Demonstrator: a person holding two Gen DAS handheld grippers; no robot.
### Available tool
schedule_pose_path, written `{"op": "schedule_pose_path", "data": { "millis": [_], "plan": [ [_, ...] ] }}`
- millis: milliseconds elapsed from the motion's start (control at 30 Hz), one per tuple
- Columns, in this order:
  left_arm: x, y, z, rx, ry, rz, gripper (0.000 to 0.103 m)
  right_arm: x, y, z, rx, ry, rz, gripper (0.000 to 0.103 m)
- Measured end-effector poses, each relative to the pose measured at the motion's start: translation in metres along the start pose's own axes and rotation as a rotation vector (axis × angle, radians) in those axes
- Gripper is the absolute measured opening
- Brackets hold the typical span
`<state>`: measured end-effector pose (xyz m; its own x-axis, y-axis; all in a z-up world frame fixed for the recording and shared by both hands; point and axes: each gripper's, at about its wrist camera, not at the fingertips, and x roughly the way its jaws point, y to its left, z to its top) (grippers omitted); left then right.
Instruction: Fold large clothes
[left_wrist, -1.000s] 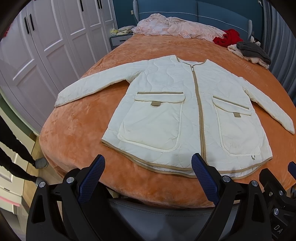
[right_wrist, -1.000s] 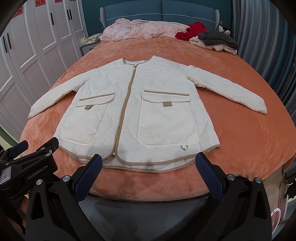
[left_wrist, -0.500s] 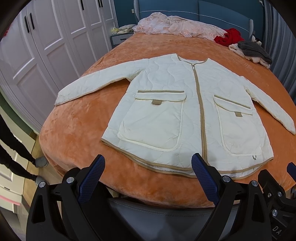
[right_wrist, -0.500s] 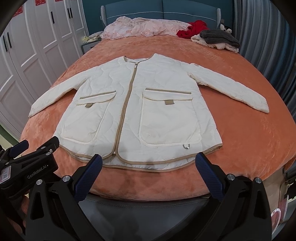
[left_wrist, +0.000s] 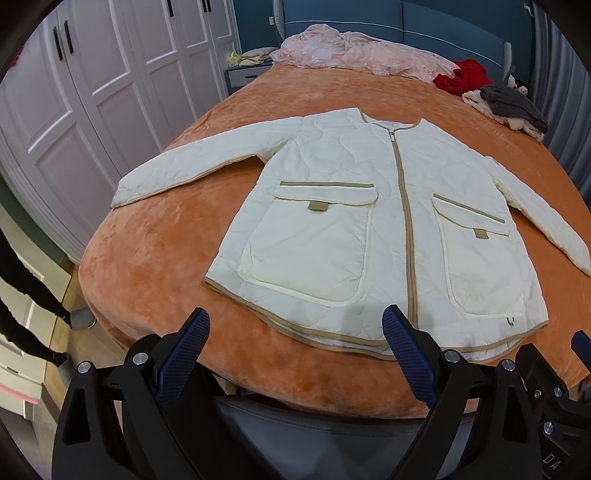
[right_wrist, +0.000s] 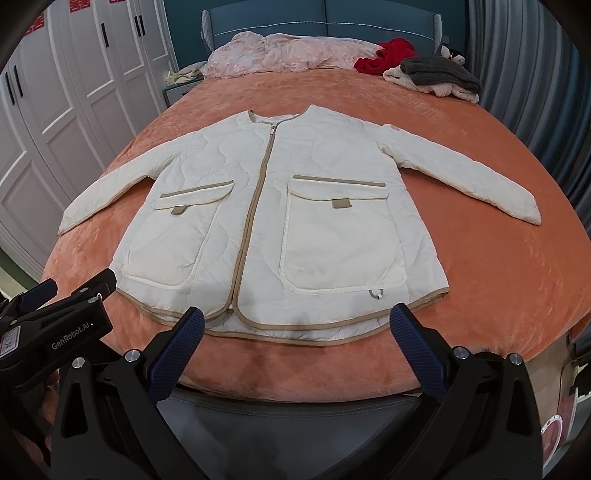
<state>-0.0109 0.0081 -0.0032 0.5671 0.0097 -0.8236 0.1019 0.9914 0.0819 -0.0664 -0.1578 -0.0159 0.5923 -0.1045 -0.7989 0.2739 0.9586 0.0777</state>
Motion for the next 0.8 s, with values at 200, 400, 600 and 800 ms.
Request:
{"op": "schedule_pose_path", "data": {
  "millis": [200,400,600,800],
  "plan": [
    [0.003,0.002,0.0,-0.01,0.007,0.01,0.092,0.004,0.002,0.0,0.004,0.007,0.007,0.098],
    [0.006,0.004,0.002,-0.011,0.002,0.021,0.092,0.013,-0.005,0.003,0.017,0.015,0.015,0.098],
    [0.014,0.0,0.014,0.004,-0.005,0.01,0.092,0.026,-0.065,0.025,0.179,-0.015,0.04,0.098],
    [0.026,-0.005,0.035,-0.015,0.005,-0.028,0.092,0.048,-0.178,0.058,0.427,-0.106,0.031,0.098]
  ]
}}
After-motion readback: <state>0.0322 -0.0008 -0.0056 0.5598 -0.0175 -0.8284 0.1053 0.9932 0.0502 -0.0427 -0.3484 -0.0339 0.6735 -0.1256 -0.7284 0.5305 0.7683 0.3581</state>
